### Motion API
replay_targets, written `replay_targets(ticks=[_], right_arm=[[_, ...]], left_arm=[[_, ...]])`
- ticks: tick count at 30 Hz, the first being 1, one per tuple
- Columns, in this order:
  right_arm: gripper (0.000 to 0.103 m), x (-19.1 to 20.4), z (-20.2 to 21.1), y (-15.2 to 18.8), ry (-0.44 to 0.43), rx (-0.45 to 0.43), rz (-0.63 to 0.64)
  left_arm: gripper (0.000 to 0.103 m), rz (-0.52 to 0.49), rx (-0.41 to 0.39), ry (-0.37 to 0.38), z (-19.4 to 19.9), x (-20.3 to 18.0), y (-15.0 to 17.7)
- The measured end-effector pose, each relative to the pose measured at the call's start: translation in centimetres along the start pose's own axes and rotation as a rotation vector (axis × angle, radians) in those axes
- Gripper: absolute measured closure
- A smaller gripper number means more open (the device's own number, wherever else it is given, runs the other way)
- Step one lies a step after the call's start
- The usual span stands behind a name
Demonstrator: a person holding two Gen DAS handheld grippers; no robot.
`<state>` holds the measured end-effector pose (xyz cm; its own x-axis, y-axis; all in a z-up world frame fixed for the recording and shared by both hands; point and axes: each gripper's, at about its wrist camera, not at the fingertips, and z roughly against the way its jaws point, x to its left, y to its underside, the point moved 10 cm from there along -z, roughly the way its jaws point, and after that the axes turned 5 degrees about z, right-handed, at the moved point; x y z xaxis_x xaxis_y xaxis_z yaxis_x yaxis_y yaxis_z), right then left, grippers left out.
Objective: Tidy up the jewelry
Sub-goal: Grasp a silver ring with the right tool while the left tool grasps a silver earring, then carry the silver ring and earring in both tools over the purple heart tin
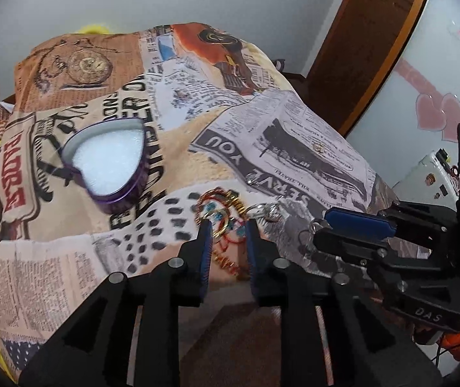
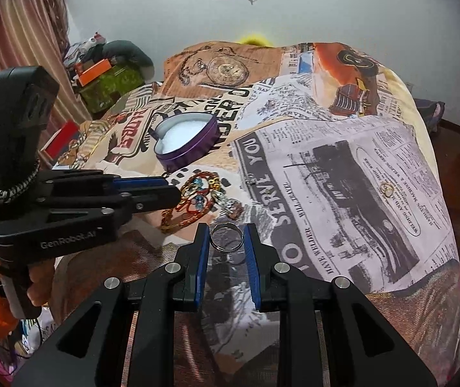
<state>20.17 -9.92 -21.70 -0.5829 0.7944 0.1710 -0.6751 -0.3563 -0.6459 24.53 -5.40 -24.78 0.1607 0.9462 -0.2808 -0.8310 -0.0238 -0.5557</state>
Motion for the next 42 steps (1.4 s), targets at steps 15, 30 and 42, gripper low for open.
replay_targets(ticks=[15,30,42], right_arm=[[0.083,-4.5,1.1,1.5,0.047,-0.008,-0.073],[0.083,-4.5,2.2,0.4,0.041,-0.046,-0.084],[0.083,-0.9,1.3,-3.6,0.006,-0.086,-0.008]], left_arm=[[0.067,-0.115,0.05,-0.033,-3.4,-3.4,-0.7],[0.073,-0.106,0.005,-0.06,-3.1,-2.7,-1.1],[0.073,-0.03,-0.133,-0.079,2.6,1.0,-3.6]])
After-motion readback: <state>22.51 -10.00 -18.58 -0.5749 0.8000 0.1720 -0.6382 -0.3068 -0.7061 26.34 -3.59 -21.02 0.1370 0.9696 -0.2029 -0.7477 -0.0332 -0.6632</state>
